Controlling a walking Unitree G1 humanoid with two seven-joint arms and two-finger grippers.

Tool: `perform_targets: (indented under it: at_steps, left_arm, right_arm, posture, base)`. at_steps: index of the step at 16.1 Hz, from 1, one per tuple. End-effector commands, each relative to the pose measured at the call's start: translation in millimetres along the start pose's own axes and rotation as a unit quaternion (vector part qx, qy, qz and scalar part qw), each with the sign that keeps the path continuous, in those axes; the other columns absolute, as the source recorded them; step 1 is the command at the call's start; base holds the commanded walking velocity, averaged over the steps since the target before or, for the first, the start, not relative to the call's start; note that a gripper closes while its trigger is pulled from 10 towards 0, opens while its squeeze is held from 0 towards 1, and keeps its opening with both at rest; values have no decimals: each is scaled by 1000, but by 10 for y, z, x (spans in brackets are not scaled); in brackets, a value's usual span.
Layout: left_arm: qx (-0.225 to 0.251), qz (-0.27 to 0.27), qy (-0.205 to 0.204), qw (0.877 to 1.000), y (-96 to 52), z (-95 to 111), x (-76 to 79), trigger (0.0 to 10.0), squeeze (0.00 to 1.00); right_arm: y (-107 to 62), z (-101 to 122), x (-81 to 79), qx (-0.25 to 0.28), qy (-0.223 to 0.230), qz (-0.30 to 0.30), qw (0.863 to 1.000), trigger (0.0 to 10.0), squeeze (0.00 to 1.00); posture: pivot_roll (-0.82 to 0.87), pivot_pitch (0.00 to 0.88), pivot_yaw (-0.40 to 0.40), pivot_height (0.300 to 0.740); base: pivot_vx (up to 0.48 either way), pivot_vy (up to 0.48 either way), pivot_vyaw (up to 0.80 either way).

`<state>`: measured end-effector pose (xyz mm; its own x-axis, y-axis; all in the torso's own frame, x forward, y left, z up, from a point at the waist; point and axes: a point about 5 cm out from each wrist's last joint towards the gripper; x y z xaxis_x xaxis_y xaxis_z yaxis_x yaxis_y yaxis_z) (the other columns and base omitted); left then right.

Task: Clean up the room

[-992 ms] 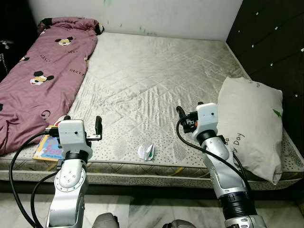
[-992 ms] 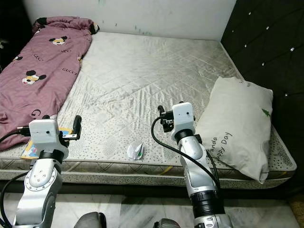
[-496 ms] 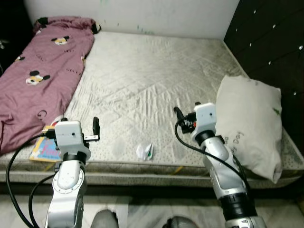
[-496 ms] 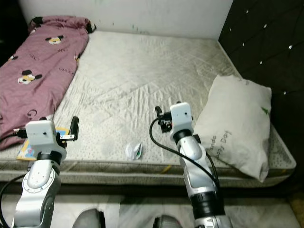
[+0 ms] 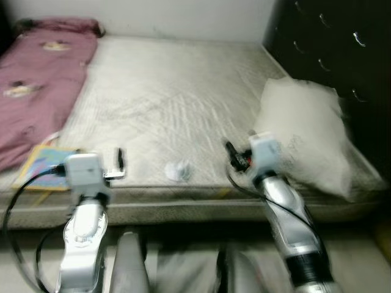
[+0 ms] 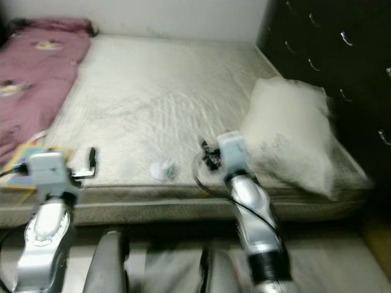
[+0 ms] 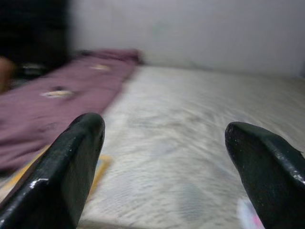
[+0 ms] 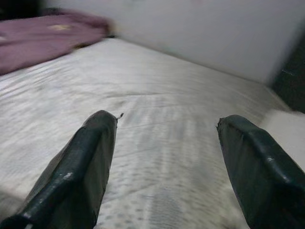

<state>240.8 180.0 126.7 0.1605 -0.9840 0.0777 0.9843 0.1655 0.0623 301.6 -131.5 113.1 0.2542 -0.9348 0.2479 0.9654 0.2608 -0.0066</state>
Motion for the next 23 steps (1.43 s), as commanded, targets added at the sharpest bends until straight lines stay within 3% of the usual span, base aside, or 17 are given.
perform_targets:
  at_steps: [1,10,12,23]
  left_arm:
    - [-33,18,2,999,-51,-126,-77,10000,0]
    - [-30,11,-13,999,-66,-115,-80,10000,0]
    - [-31,9,-13,999,-65,-117,-75,10000,0]
    - [-34,1,-16,999,-76,-129,-59,10000,0]
  right_arm:
    - [10,1,-71,-2,8,10,1000,10000,0]
    - [7,15,-111,5,-6,28,1000,10000,0]
    - [4,18,-118,7,-9,33,999,10000,0]
    - [6,-12,-110,-1,5,35,999,10000,0]
  posture:
    - [-12,0,-74,607]
    - [-10,0,-76,607]
    - [-9,0,-77,607]
    - [-4,0,-83,607]
  base:
    - [0,0,0]
    - [68,0,0]
    - [154,0,800]
    - [48,0,73]
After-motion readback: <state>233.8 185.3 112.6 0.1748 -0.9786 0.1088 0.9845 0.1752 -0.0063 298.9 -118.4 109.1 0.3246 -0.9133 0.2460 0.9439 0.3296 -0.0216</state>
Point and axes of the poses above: a point about 5 cm out from each wrist's last joint towards the gripper, its own y axis pointing out of the wrist towards the gripper, its own z axis along the axis of the wrist's last joint, x = y × z, and after that the axes turned 7 degrees about -y, right-handed
